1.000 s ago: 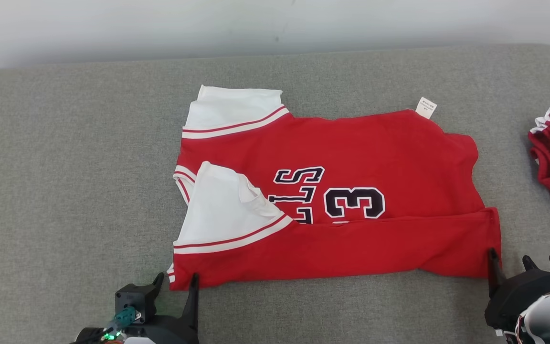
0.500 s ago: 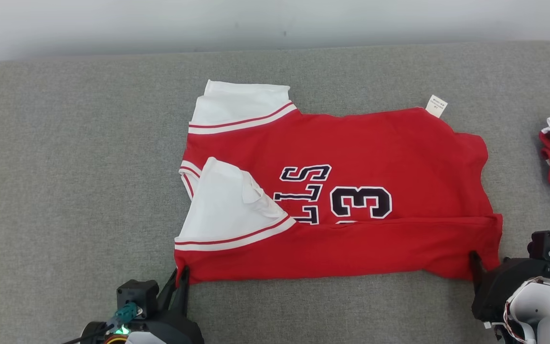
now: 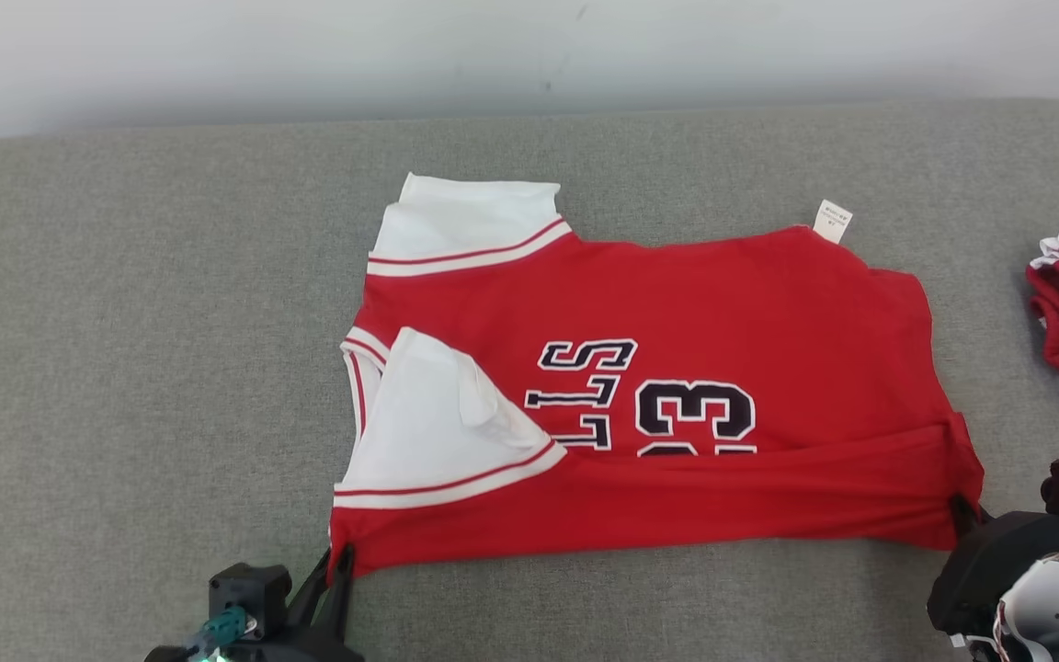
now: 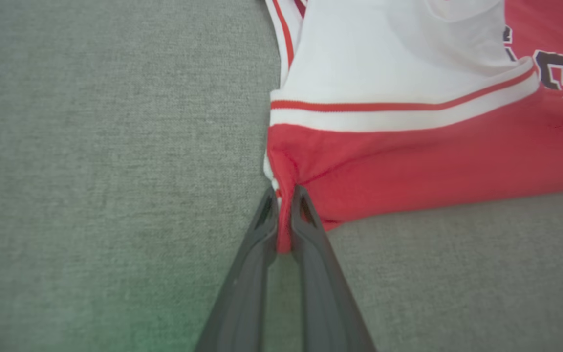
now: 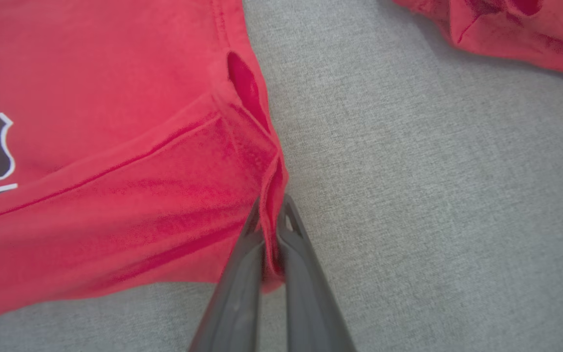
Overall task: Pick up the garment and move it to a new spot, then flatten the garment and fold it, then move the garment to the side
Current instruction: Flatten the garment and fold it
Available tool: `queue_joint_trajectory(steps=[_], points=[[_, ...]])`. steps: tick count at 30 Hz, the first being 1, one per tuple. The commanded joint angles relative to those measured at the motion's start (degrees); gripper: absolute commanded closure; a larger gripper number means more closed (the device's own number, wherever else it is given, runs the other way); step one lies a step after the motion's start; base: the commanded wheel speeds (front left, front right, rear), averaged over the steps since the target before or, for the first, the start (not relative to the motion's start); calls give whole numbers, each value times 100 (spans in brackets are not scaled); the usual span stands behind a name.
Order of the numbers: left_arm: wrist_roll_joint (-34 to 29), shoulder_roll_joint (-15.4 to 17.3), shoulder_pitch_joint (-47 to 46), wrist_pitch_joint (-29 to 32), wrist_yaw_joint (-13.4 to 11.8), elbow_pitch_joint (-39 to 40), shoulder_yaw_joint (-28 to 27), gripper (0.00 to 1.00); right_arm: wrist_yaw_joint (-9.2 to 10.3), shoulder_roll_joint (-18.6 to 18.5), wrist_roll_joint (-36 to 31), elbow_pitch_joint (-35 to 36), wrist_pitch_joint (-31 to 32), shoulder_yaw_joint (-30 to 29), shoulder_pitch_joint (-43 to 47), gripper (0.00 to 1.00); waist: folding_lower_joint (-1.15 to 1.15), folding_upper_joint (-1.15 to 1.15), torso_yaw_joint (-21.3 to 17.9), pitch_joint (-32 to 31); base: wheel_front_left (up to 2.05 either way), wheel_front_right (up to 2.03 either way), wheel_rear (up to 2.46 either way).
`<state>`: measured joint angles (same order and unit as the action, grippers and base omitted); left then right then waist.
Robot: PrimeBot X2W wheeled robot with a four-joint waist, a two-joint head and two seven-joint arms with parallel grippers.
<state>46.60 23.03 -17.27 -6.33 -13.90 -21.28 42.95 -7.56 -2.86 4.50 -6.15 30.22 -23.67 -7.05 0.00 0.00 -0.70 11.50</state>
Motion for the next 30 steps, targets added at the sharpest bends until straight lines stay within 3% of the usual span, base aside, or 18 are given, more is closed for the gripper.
queue_joint_trajectory(steps=[1, 8, 16, 23, 24, 25, 26, 30], points=[[78, 167, 205, 83, -102, 111, -19, 100, 17, -4, 21, 108, 1, -80, 112, 100, 0, 0, -29, -58, 0, 0, 0], [169, 572, 660, 370, -403, 987, -66, 100, 17, -5, 309, 453, 313, -1, 518, 100, 0, 0, -37, -192, 0, 0, 0], [285, 911, 1207, 775, -914, 1770, -39, 100, 17, -1, 638, 636, 700, 214, 975, 100, 0, 0, -43, -286, 0, 0, 0], [225, 1003, 1276, 845, -1044, 1873, -6, 100, 17, -2, 680, 751, 890, 266, 1115, 98, 0, 0, -36, -320, 0, 0, 0], [264, 978, 1281, 875, -1009, 1879, 10, 100, 17, -1, 708, 773, 893, 274, 1126, 0, 0, 0, -38, -324, 0, 0, 0], [242, 978, 1262, 850, -1022, 1887, 12, 17, 17, -2, 719, 804, 858, 249, 1123, 0, 0, 0, -42, -327, 0, 0, 0], [291, 947, 1266, 856, -1055, 1878, -23, 0, 17, -2, 713, 838, 811, 214, 1106, 0, 0, 0, -43, -328, 0, 0, 0], [322, 1022, 1229, 914, -1171, 1906, -119, 0, 17, 3, 651, 1014, 755, 98, 1044, 0, 0, 0, -41, -337, 0, 0, 0]])
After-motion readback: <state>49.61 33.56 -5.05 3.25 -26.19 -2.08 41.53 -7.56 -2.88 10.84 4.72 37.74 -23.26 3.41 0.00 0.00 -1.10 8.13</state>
